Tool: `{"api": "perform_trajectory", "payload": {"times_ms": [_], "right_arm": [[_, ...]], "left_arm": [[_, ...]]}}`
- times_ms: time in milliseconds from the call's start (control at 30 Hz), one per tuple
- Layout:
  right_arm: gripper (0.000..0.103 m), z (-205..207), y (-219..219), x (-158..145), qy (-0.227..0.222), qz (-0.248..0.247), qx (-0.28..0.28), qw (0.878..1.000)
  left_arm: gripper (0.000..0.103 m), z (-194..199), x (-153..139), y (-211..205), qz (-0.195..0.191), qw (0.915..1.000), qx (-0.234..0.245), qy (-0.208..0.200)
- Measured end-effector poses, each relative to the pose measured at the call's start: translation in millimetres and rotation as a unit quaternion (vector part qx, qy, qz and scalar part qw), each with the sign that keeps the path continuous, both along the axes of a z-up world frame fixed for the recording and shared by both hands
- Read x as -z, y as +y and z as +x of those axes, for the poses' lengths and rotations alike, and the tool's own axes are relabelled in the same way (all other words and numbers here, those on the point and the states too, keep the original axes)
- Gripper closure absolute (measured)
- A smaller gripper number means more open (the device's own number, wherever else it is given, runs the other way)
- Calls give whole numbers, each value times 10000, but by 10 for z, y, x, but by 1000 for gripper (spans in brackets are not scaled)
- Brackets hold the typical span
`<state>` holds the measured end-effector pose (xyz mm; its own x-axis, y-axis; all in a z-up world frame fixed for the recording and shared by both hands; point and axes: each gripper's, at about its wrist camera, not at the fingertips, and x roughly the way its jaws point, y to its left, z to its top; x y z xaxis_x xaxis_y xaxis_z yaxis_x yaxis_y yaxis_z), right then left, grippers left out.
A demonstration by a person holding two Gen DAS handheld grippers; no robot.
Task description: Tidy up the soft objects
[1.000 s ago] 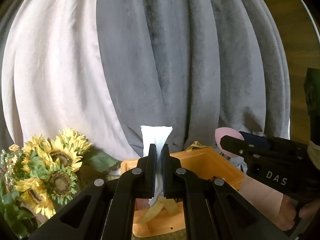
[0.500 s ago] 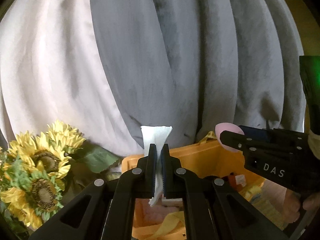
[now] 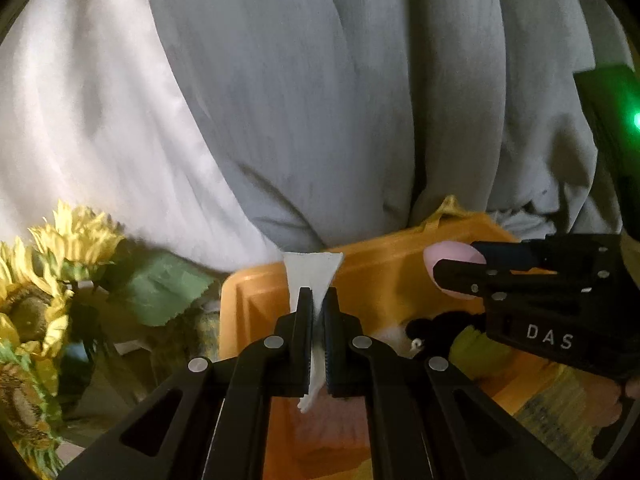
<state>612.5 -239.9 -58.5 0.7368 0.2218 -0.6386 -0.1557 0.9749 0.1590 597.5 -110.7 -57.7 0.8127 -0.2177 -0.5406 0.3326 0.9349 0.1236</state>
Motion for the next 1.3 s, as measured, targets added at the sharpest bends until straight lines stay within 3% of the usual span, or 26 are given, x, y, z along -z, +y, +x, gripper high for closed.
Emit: {"api": "perform_trajectory", "payload": {"times_ms": [233, 367, 467, 667, 900, 1000, 1133, 1200, 1300], "right_arm": [[65, 155, 37, 181, 441, -49, -140, 9989], [63, 211, 2, 250, 652, 44, -140, 9978], [51, 217, -2, 251, 725, 18, -144, 9973], [50, 128, -35, 175, 699, -31, -16, 9975], [45, -220, -76, -38, 440, -88, 159, 9989], [37, -525, -80, -208, 135, -191, 311, 9992], [33, -891, -61, -368, -155, -268, 387, 9988], [32, -1110, -50, -447, -327, -294, 427, 9981], [31, -1370, -29, -518, -524, -319, 500, 9969]], "left_arm": [[95, 94, 163, -33, 228, 9989, 82, 407], [81, 137, 205, -37, 229, 9975, 114, 653], [72, 146, 214, -29, 178, 9966, 119, 794], [57, 74, 155, 24, -28, 9945, -1, 1043], [47, -329, -169, 126, -108, 9975, -369, 600], [37, -611, -338, 201, -136, 9973, -667, 286], [33, -1045, -534, 305, -126, 9948, -1000, -175], [25, -1253, -608, 357, -149, 9937, -1070, -296], [24, -1521, -677, 428, -168, 9928, -1093, -450]]}}
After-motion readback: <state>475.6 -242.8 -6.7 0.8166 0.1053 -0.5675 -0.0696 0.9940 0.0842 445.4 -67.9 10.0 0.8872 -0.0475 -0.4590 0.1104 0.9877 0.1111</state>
